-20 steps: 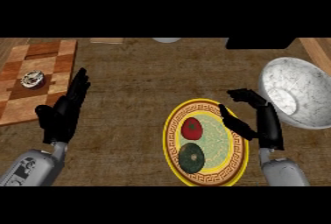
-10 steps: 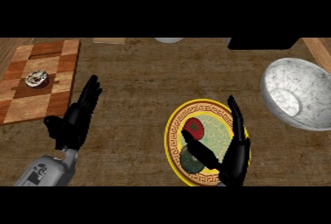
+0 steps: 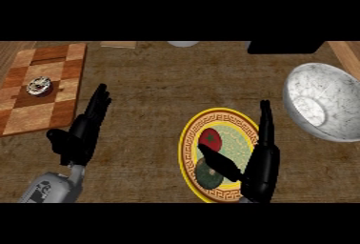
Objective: Pick the tomato from the plate and place it in the bowl
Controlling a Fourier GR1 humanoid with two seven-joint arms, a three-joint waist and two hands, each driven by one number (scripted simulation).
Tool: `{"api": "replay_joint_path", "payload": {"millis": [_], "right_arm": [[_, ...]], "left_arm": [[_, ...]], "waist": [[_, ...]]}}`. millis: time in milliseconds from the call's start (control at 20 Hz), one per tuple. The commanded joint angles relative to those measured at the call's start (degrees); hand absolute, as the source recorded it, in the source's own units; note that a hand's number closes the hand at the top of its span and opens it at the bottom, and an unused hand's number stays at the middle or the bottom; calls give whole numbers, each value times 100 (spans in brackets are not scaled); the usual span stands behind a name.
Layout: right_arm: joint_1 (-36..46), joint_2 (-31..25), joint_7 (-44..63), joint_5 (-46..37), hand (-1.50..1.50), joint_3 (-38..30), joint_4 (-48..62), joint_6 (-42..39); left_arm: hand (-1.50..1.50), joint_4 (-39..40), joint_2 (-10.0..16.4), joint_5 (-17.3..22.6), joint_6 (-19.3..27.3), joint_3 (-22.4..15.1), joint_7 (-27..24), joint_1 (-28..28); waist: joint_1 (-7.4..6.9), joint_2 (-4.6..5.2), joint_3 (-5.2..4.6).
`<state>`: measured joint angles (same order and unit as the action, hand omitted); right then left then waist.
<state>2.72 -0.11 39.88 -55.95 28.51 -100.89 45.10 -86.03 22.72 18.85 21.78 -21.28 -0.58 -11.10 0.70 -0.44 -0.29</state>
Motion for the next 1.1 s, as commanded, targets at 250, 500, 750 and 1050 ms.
{"api": "replay_joint_path", "payload": {"millis": [250, 500, 750, 1050], "right_arm": [[993, 11, 3146, -453, -150, 267, -453, -1968], [878, 11, 3508, -141, -150, 584, -65, -1850], [1055, 10, 3724, -74, -150, 964, 62, -1411], [615, 10, 3114, 115, -150, 657, -464, -1626]], "left_arm": [[0, 222, -254, -129, -17, 60, 39, -304], [0, 388, -416, -260, -74, 40, -261, -89], [0, 336, -321, -238, -339, 271, -199, 13], [0, 0, -363, -449, -392, 418, -4, 207]], "waist": [[-39, 42, 18], [-71, 46, 23], [-91, 44, 25], [-76, 34, 28]]}}
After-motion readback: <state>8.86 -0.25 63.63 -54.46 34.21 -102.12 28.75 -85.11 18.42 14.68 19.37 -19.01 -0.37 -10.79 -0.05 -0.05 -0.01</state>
